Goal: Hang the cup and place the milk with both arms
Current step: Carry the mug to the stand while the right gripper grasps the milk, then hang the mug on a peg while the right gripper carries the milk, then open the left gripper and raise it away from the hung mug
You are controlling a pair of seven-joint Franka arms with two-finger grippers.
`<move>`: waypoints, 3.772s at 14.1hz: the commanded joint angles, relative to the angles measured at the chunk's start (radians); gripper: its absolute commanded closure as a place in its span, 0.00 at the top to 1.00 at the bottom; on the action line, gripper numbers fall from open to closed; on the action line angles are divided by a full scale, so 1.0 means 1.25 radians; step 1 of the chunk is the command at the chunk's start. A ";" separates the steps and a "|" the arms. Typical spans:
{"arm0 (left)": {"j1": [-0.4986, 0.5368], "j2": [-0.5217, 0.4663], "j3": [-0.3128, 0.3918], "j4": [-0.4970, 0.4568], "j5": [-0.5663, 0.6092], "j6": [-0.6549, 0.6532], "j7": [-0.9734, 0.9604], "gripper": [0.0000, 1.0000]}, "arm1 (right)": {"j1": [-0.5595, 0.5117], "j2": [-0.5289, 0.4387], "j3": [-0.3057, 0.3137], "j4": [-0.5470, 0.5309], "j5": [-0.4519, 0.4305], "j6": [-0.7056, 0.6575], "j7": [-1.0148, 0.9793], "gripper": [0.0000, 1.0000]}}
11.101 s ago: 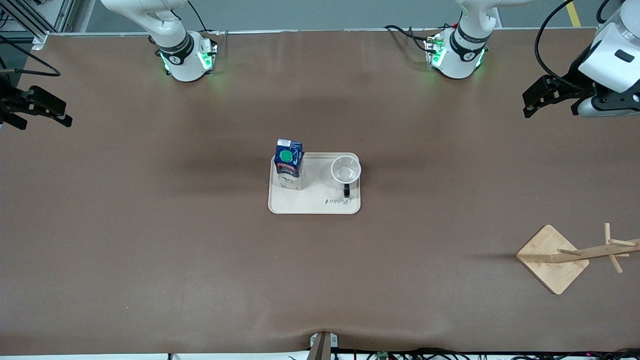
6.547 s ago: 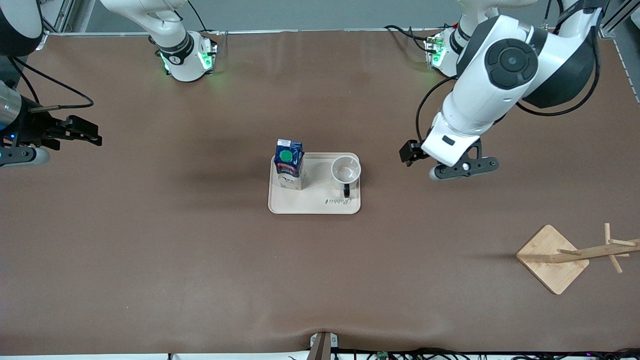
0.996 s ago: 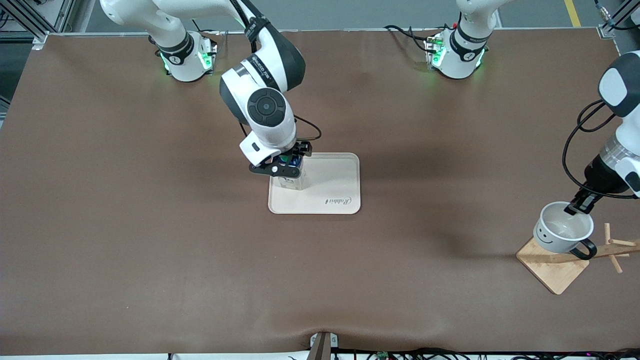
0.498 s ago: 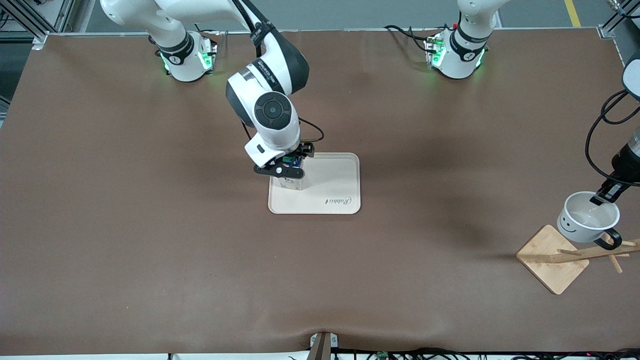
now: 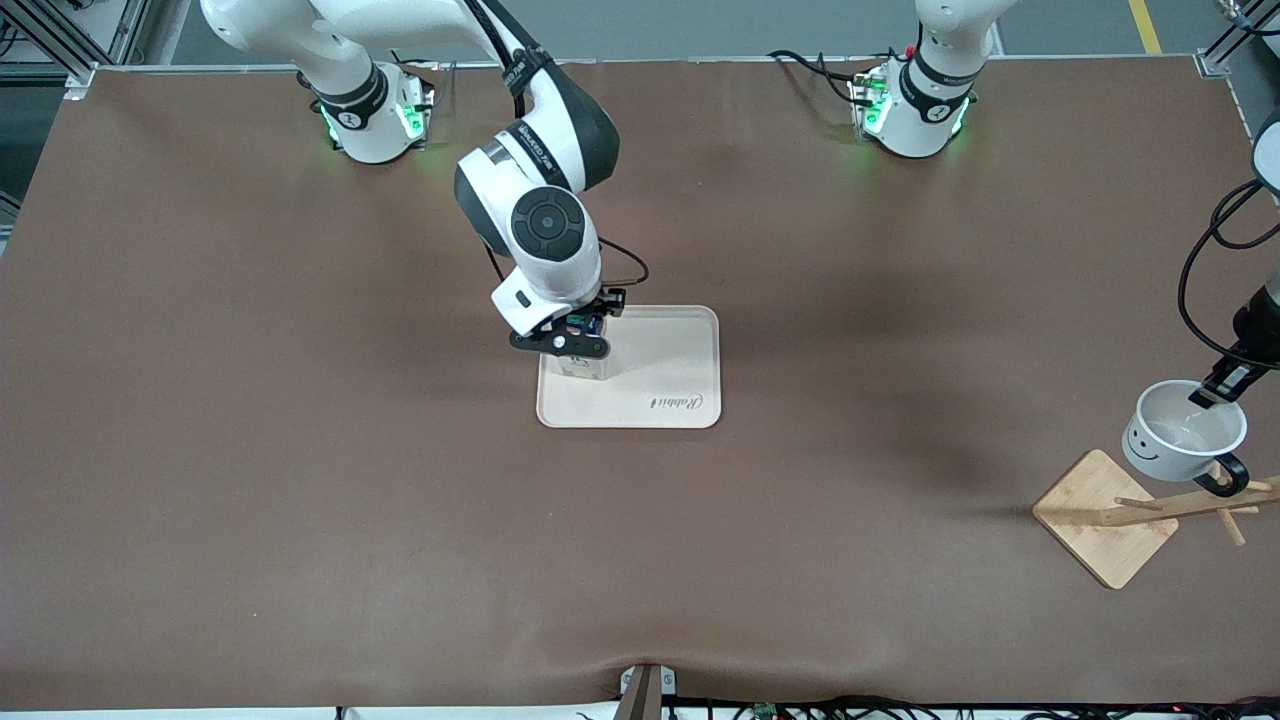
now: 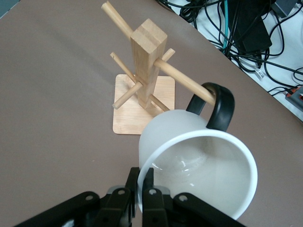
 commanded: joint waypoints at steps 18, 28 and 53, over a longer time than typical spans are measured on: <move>0.035 0.028 -0.058 0.048 -0.012 -0.002 0.051 1.00 | -0.199 -0.141 -0.010 0.054 -0.020 -0.246 -0.076 0.05; 0.035 0.027 -0.159 0.241 -0.012 -0.372 0.199 1.00 | -0.352 -0.160 -0.010 0.022 -0.052 -0.246 -0.280 0.05; -0.365 -0.103 0.162 0.255 -0.082 -0.588 0.330 1.00 | -0.631 -0.199 -0.009 -0.240 -0.154 -0.090 -0.664 0.05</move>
